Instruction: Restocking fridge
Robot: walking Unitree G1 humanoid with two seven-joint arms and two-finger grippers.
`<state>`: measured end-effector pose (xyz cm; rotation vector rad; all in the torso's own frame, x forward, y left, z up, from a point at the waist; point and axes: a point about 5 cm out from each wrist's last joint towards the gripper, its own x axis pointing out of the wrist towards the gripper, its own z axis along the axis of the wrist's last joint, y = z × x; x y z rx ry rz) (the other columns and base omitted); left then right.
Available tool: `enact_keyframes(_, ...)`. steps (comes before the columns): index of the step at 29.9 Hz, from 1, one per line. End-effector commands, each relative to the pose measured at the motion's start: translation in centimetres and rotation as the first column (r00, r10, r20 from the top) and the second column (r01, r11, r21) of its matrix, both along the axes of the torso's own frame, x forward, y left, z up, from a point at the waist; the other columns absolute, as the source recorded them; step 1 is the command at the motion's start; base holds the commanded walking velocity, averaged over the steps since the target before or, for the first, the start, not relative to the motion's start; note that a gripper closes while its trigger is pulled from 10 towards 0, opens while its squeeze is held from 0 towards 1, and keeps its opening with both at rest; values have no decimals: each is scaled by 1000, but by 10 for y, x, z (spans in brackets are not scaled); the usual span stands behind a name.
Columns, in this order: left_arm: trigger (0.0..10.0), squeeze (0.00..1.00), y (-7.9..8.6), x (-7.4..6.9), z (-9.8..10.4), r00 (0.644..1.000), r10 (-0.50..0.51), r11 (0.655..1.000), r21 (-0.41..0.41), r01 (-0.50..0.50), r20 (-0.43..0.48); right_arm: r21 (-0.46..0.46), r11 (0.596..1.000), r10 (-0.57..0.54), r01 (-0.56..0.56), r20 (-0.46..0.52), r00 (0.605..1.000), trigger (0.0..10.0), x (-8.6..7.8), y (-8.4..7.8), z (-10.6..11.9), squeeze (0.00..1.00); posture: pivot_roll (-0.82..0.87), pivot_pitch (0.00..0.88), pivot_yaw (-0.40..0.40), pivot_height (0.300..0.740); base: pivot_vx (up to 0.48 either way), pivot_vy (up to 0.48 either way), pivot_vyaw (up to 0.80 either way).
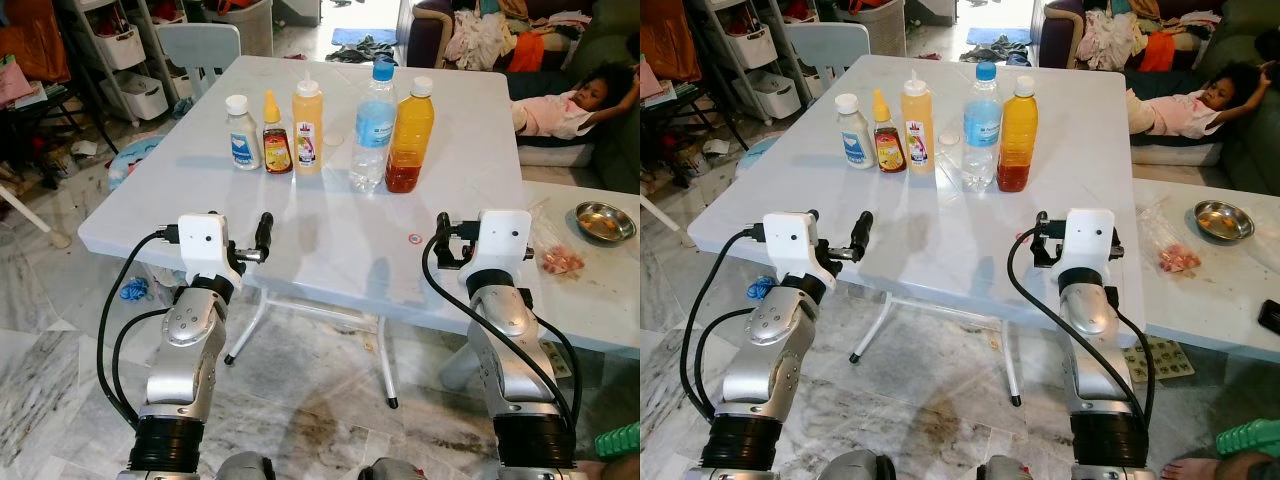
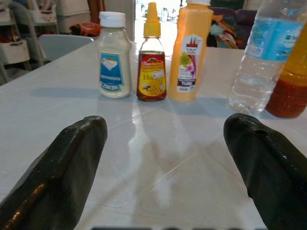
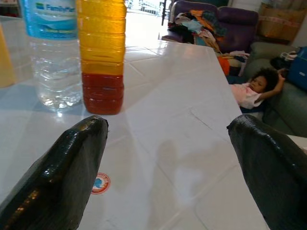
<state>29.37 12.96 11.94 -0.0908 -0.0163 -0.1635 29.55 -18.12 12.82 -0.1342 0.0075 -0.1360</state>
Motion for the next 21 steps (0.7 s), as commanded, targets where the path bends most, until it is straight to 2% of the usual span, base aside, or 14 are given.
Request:
enact_keyframes(1,10000,0,-1,2,0,1000,2,1000,8,-2,-12,-6,1000,13,-13,15,1000,10000,0,1,3,0,-74,21,64,740,0,0,0)
enact_keyframes(4,10000,0,2,3,5,1000,5,1000,6,-5,-2,-29,999,26,-25,36,999,10000,-4,4,8,0,-81,58,80,740,0,0,0)
enact_keyframes(9,10000,0,11,-5,-2,999,8,1000,29,-7,-34,-39,999,31,-29,31,999,10000,-13,8,3,0,-74,77,101,740,0,0,0)
enact_keyframes(18,10000,0,3,-1,6,1000,-19,1000,19,19,-15,-38,998,57,-55,48,997,10000,-12,26,6,0,-61,67,112,740,0,0,0)
enact_keyframes(21,10000,0,1,0,7,1000,-30,999,16,30,-6,-52,997,57,-55,53,997,10000,-12,26,6,0,-61,58,110,740,87,0,0)
